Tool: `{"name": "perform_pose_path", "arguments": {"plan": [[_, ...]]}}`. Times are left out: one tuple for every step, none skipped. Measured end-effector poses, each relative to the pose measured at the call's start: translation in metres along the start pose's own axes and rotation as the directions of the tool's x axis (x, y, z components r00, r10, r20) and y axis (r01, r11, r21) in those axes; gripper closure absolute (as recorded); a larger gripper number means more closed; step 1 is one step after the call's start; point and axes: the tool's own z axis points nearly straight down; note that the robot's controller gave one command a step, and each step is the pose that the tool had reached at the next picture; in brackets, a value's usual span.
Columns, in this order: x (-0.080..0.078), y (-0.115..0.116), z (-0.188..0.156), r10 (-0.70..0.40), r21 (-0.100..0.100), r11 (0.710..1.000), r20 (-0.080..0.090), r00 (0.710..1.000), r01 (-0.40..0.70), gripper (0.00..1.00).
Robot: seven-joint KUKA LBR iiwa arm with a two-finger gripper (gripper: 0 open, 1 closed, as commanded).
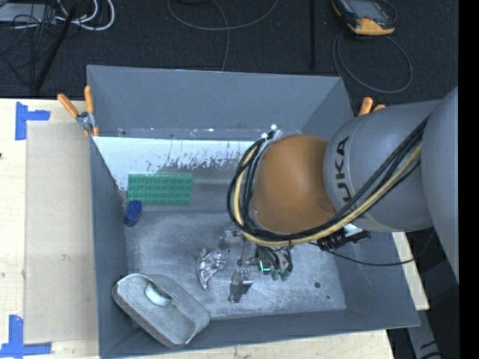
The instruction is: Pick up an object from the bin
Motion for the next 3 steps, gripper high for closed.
{"name": "perform_pose_path", "arguments": {"plan": [[-0.035, 0.025, 0.065, -0.393, 0.003, 0.919, 0.01, 0.919, 0.393, 0.0], [-0.036, 0.003, 0.035, -0.333, 0.003, 0.943, 0.011, 0.943, 0.333, 0.0], [-0.049, 0.037, 0.031, -0.502, 0.003, 0.865, 0.01, 0.865, 0.502, 0.0]]}}
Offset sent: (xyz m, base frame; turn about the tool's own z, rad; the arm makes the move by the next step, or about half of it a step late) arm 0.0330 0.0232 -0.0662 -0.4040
